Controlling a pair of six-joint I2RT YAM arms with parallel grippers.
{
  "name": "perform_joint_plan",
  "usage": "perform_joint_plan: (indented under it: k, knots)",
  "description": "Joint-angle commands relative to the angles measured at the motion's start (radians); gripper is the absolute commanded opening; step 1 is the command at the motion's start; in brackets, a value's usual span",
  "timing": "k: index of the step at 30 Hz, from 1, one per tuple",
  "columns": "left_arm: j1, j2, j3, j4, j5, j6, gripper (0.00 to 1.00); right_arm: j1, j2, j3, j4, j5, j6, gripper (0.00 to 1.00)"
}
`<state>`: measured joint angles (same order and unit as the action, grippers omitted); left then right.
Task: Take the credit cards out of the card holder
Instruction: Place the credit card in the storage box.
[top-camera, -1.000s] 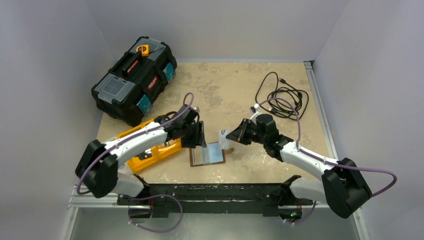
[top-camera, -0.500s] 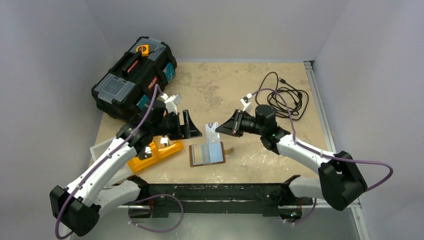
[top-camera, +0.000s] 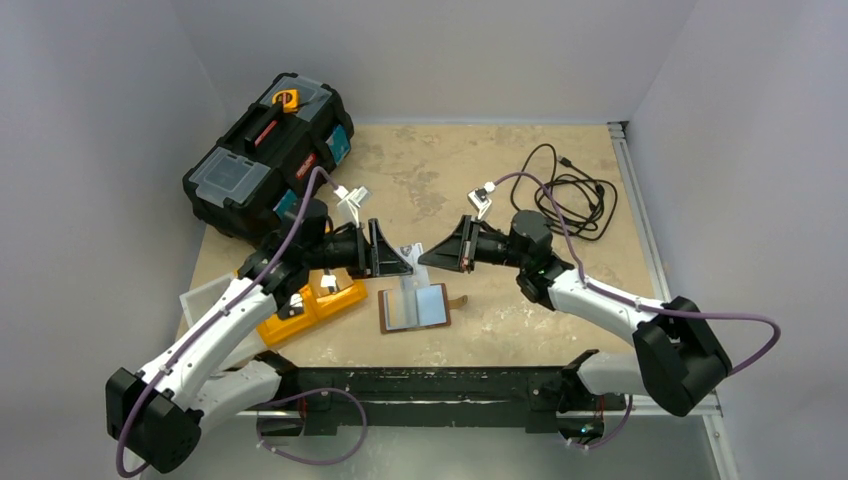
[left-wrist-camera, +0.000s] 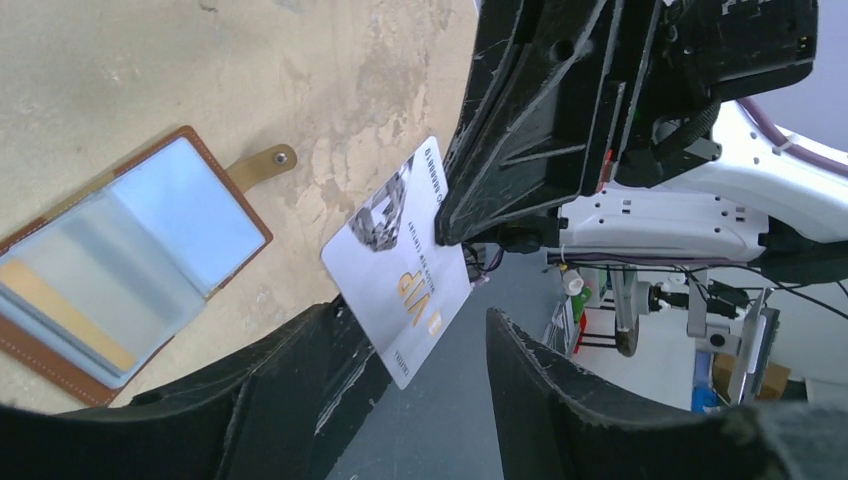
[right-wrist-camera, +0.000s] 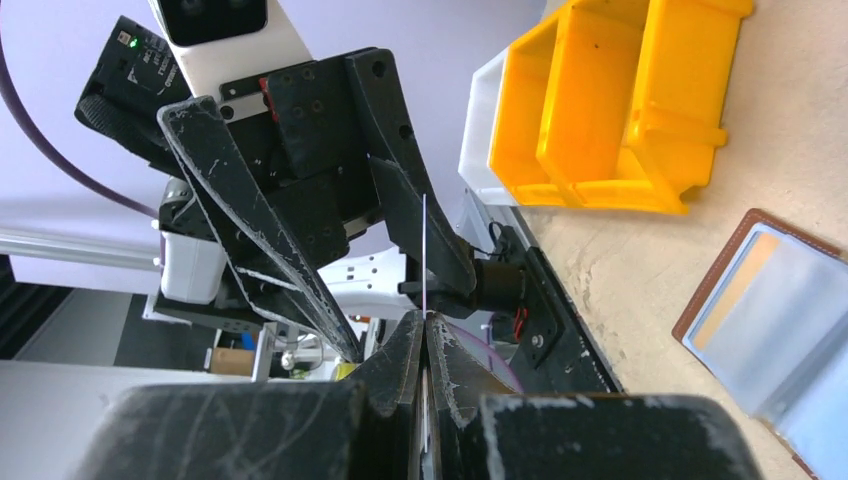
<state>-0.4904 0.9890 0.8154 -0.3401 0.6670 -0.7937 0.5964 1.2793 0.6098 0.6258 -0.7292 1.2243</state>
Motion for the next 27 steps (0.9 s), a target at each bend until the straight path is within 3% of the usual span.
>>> perform_joint_plan:
  k: [1,5,10,12,15,20,24,27]
  knots:
    - [0.010,0.011,-0.021,0.134,0.077,-0.058,0.53,0.017,0.012,0.031,0.085,-0.031,0.028,0.00]
    - [0.009,0.023,-0.024,0.153,0.086,-0.073,0.40,0.029,0.018,0.025,0.105,-0.034,0.039,0.00]
    - [0.009,0.026,-0.031,0.168,0.085,-0.091,0.00,0.032,0.012,0.027,0.067,-0.021,0.010,0.02]
    - [0.009,0.021,-0.033,0.162,0.077,-0.090,0.00,0.031,0.003,0.030,0.017,0.002,-0.022,0.21]
    - [0.009,0.002,-0.005,0.038,0.001,-0.048,0.00,0.030,-0.018,0.055,-0.129,0.062,-0.103,0.60]
    - [0.009,-0.044,0.106,-0.389,-0.461,0.040,0.00,0.031,-0.060,0.107,-0.386,0.178,-0.252,0.96]
    - [0.010,-0.037,0.203,-0.710,-0.872,0.039,0.00,0.030,-0.073,0.123,-0.496,0.243,-0.327,0.99]
    - [0.012,-0.035,0.238,-0.867,-1.089,-0.001,0.00,0.030,-0.067,0.141,-0.578,0.295,-0.376,0.99]
